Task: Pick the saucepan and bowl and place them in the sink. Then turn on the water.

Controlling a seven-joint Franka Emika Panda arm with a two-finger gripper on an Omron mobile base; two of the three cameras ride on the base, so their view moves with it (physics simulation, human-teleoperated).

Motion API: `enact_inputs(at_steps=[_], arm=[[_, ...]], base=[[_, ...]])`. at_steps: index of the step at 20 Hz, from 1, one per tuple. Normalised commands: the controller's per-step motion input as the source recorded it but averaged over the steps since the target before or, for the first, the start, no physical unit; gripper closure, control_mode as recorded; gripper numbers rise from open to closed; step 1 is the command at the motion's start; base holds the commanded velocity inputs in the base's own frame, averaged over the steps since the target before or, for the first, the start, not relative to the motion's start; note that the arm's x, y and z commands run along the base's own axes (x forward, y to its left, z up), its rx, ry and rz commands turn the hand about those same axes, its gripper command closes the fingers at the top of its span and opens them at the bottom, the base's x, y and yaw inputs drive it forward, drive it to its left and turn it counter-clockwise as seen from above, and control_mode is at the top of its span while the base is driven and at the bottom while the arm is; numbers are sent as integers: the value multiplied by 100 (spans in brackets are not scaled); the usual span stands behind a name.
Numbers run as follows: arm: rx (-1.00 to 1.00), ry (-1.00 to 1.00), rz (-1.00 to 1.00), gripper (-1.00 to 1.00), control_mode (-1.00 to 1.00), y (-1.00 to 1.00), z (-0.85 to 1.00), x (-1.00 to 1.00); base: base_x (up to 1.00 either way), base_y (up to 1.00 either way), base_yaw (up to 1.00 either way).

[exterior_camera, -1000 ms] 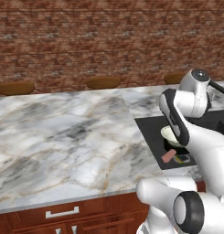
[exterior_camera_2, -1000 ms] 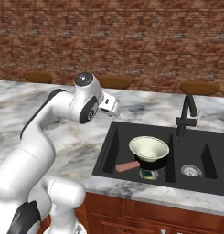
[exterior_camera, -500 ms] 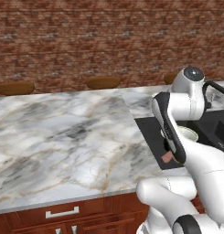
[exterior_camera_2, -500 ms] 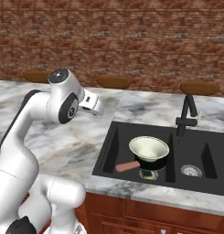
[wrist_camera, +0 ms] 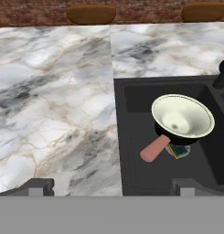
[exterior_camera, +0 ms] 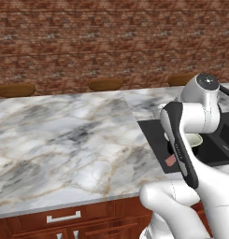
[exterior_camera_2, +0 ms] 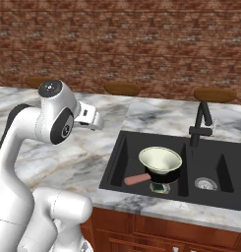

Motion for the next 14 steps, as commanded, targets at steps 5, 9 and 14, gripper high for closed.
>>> enact_inputs(at_steps=[5, 9, 14], arm=[[-2, 0, 12, -100, -100, 17, 0, -33], [-1, 0, 0, -100, -100, 43, 1, -21], [0, 0, 0, -100, -100, 42, 24, -5]], base=[[0, 0, 0], [0, 0, 0], [0, 0, 0]])
